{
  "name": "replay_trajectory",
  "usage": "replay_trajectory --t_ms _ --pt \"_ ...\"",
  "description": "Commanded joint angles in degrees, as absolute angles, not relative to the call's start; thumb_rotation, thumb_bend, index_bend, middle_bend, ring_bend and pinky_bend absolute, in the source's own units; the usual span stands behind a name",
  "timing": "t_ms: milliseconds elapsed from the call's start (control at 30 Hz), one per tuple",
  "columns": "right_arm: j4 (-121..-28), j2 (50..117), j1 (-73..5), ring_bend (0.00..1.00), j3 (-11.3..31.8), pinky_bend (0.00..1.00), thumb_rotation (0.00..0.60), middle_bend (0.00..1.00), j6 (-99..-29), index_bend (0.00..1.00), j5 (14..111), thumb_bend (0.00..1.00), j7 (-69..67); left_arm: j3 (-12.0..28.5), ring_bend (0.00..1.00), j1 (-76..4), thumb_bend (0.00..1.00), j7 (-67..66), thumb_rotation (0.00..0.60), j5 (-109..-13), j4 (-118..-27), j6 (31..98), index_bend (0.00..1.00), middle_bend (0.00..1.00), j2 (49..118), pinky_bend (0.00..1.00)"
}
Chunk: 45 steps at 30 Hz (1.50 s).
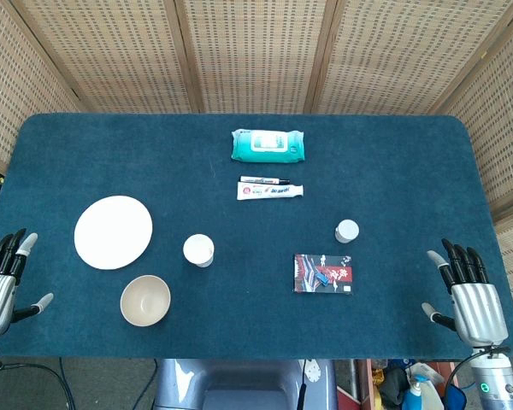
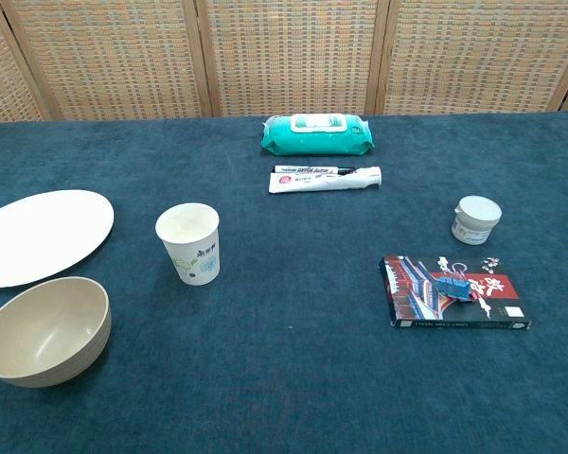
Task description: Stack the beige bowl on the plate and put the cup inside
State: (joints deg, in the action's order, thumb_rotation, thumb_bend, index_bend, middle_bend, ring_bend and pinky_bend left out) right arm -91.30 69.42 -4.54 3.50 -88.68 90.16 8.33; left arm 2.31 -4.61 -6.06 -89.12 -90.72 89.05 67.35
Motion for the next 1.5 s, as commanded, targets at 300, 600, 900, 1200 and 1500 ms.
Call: replay_trajectory --t_ms 300,600,900,1200,1500 --pt "-91.9 69.3 -4.8 0.00 3.5 0.00 0.600 0.00 -88.8 0.12 90.9 0.13 7.5 2.2 0.00 -4.8 0.00 -6.4 0.600 -89.3 -90.6 88.8 0.00 0.00 67.7 0.00" --pt "-91.0 70.1 -4.8 0.00 3.7 0.00 0.600 0.00 -88.8 0.12 90.6 0.13 7.9 1.9 0.00 -5.2 0.00 -6.4 0.600 -89.8 -90.5 88.2 0.00 0.00 68.0 0.00" --pt "-91.5 70.1 -5.1 0.00 3.7 0.00 0.600 0.00 -88.3 0.12 90.5 0.13 8.3 1.7 0.00 -5.1 0.00 -6.6 0.600 -90.3 -91.0 88.5 0.00 0.00 67.9 0.00" --pt "-90.7 70.2 -5.0 0.00 4.0 0.00 0.600 0.00 -88.6 0.12 90.2 0.13 7.4 0.7 0.00 -5.0 0.00 -6.7 0.600 -92.8 -92.4 89.2 0.09 0.00 67.7 0.00" --pt "-90.9 70.1 -4.9 0.00 3.9 0.00 0.600 0.00 -88.6 0.12 90.3 0.13 7.6 -3.9 0.00 -5.1 0.11 -6.5 0.600 -99.5 -93.4 88.1 0.32 0.00 67.6 0.00"
